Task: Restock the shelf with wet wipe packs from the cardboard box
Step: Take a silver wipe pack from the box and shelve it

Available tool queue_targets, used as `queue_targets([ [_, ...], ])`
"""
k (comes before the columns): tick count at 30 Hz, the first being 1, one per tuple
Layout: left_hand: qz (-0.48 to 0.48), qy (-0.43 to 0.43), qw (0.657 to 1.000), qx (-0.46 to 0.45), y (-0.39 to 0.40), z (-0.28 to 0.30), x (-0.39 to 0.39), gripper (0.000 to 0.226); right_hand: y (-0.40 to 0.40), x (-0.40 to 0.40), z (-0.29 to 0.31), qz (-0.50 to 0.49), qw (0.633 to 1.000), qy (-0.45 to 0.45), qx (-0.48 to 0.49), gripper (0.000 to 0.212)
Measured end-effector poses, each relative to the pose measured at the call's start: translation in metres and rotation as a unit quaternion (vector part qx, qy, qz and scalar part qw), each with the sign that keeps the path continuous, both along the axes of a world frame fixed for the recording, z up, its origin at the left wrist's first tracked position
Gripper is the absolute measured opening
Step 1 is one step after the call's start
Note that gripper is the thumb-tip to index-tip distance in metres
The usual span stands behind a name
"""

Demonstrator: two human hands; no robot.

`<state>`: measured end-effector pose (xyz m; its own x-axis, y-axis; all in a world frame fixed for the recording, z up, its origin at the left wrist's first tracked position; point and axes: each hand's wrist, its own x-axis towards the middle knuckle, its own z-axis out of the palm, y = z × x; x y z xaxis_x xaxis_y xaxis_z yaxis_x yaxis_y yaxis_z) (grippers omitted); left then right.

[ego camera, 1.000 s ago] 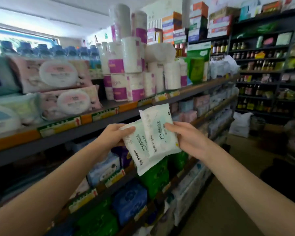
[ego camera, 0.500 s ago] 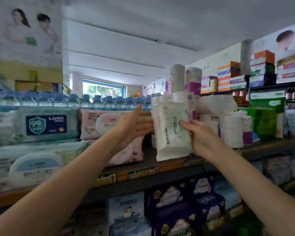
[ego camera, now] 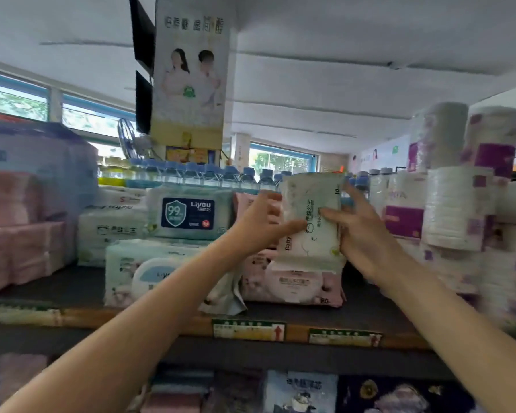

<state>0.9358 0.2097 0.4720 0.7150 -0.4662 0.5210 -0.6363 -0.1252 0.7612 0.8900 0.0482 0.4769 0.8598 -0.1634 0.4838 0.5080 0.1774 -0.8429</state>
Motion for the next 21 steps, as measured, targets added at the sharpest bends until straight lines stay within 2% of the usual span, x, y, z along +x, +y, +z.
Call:
queue_targets([
  [4,0.051,-0.007,0.998,-0.038,0.064,0.009,0.008,0.049,0.051,0.016,0.012,0.067,0.992,-0.015,-0.105,0.081],
  [5,0.063,-0.020,0.997,-0.027,0.082,0.011,0.008,0.051,0.065,0.021,0.017,0.068,0.987,-0.019,-0.143,0.080],
  [8,0.097,-0.063,0.993,-0.003,0.137,0.015,0.003,0.057,0.113,0.034,0.036,0.020,0.960,-0.058,-0.273,0.058],
  [11,0.149,-0.094,0.984,0.023,0.196,0.022,0.002,0.062,0.170,0.042,0.057,-0.038,0.897,-0.107,-0.428,0.057],
  [14,0.197,-0.109,0.971,0.078,0.246,0.025,0.011,0.070,0.228,0.057,0.070,-0.030,0.826,-0.110,-0.551,0.062],
  [16,0.214,-0.074,0.970,0.089,0.277,0.023,0.022,0.067,0.268,0.074,0.072,-0.030,0.804,-0.103,-0.585,0.061],
  [18,0.269,-0.059,0.953,0.129,0.305,0.023,0.038,0.065,0.303,0.094,0.070,-0.029,0.799,-0.081,-0.596,0.056],
  [21,0.356,-0.145,0.905,0.182,0.342,0.030,0.062,0.058,0.349,0.132,0.056,-0.055,0.800,-0.018,-0.598,0.050],
])
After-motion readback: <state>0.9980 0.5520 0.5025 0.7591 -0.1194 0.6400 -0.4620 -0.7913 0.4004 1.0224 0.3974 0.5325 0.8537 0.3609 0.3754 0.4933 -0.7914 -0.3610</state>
